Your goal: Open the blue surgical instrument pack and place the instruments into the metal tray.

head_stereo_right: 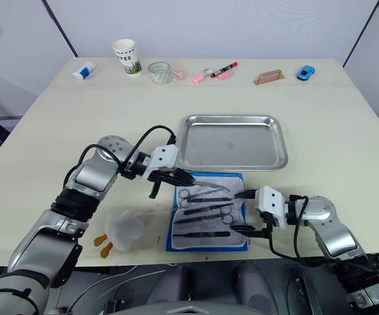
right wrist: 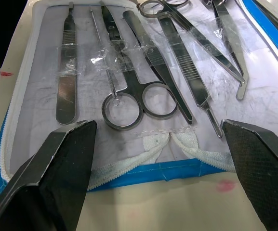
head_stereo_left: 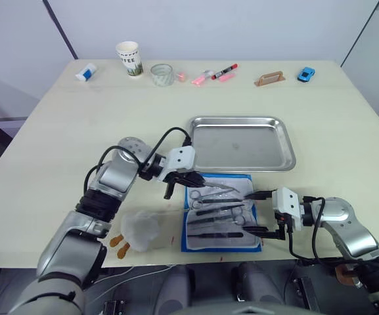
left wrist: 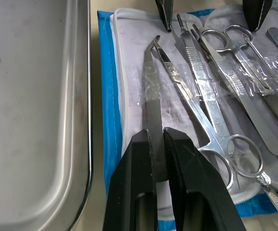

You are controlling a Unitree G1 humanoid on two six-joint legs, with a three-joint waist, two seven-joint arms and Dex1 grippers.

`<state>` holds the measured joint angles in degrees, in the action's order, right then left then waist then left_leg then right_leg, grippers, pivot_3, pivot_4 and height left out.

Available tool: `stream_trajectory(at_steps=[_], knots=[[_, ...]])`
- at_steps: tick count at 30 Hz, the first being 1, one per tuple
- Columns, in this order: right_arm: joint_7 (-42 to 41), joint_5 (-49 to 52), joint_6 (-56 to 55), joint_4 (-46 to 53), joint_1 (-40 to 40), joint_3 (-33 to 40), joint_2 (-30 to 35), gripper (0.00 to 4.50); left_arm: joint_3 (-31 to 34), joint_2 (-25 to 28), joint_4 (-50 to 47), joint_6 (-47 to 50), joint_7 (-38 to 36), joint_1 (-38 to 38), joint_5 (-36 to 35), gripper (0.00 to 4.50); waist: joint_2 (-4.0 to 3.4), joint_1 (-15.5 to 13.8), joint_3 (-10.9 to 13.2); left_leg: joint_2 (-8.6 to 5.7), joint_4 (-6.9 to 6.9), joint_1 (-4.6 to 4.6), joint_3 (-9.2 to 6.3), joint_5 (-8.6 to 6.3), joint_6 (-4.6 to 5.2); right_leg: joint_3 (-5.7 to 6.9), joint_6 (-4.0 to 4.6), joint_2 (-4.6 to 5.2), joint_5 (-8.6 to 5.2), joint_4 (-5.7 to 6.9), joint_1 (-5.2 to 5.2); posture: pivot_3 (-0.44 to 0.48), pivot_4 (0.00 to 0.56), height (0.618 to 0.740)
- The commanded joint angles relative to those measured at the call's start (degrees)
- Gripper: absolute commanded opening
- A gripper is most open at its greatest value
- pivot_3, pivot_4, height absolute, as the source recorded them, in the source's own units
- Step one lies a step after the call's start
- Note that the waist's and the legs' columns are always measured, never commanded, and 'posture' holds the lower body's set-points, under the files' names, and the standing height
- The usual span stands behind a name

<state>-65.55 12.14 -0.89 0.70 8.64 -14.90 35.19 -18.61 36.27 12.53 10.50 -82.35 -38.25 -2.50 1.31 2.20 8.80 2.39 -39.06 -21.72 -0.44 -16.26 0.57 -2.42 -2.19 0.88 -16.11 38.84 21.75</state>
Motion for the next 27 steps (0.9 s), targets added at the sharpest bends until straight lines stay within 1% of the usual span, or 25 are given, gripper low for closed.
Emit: stream_trajectory(at_steps=[1,16,27], knots=[[1.3,-4.3,1.5,-4.1,-1.2,-2.3,0.4,4.50,1.5,2.3,-3.4,2.1,-0.2,0.0,-1.2,0.02,0.00,0.0,0.0,0.00,0.00,0.00,-0.01,0.00,0.00,0.01,0.00,0.00,0.00,0.00,0.00,0.000,0.150,0.740],[1.3,-4.3,1.1,-4.8,-0.8,-2.6,0.1,4.50,3.2,7.0,-8.0,4.8,-0.3,3.0,-4.4,0.02,0.01,0.1,0.0,0.02,0.03,0.02,0.00,0.00,0.00,0.00,0.02,0.00,-0.02,0.00,0.00,0.000,0.150,0.740],[1.2,-4.4,0.8,-5.3,-0.6,-2.9,-0.3,4.50,5.4,10.7,-8.6,4.6,0.7,5.2,-5.5,0.02,0.01,0.1,0.0,0.05,0.06,0.04,0.01,0.00,0.00,0.00,0.06,-0.02,-0.04,0.00,0.01,0.000,0.150,0.740]])
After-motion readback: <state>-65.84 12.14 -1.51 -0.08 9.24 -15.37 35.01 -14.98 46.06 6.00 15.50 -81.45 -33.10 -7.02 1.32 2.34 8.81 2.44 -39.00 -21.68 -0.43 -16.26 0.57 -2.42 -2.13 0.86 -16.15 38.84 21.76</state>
